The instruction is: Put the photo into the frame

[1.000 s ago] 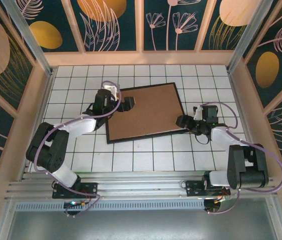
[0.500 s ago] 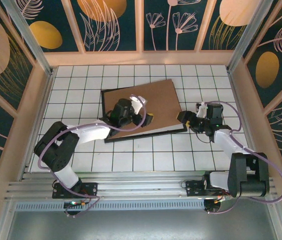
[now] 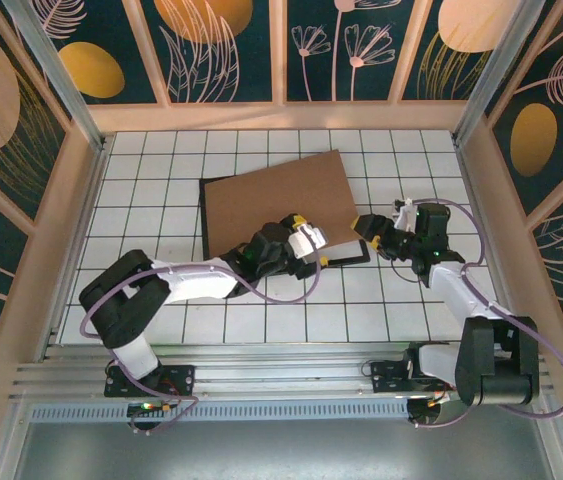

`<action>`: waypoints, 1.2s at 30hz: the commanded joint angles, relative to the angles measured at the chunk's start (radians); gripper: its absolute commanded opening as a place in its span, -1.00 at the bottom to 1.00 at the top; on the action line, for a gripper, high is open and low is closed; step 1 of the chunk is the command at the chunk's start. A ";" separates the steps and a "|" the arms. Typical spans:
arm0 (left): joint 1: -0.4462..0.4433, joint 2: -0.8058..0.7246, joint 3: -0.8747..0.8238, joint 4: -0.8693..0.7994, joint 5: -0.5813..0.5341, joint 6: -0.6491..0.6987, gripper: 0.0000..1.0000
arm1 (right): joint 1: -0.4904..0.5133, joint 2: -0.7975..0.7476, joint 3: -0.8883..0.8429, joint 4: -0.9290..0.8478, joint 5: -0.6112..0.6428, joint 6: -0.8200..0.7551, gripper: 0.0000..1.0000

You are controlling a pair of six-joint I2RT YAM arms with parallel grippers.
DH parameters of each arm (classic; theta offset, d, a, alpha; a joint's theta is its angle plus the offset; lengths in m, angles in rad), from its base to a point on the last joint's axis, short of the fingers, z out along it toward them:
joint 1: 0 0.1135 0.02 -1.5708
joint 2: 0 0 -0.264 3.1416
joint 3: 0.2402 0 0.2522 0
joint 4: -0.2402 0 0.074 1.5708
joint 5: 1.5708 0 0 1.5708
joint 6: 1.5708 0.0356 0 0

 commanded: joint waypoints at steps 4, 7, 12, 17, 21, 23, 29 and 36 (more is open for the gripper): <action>-0.048 0.082 0.024 0.073 -0.192 0.147 0.92 | 0.007 -0.047 0.011 0.065 -0.052 0.036 0.42; -0.078 0.113 0.030 0.116 -0.301 0.213 0.88 | 0.019 -0.053 0.015 0.069 -0.053 0.046 0.42; -0.106 0.138 0.020 0.191 -0.404 0.283 0.72 | 0.030 -0.054 0.024 0.064 -0.048 0.049 0.42; -0.110 0.135 0.012 0.220 -0.448 0.302 0.38 | 0.031 -0.049 0.033 0.055 -0.042 0.049 0.42; -0.111 0.136 -0.001 0.250 -0.476 0.330 0.13 | 0.031 -0.045 0.043 0.046 -0.037 0.047 0.42; -0.112 0.131 -0.012 0.270 -0.481 0.343 0.03 | 0.032 -0.041 0.050 0.039 -0.034 0.045 0.42; -0.111 0.123 -0.018 0.276 -0.486 0.362 -0.29 | 0.030 -0.028 0.074 0.021 -0.025 0.036 0.43; -0.111 0.124 -0.001 0.301 -0.535 0.388 -0.58 | 0.020 -0.040 0.125 -0.086 0.009 -0.031 0.49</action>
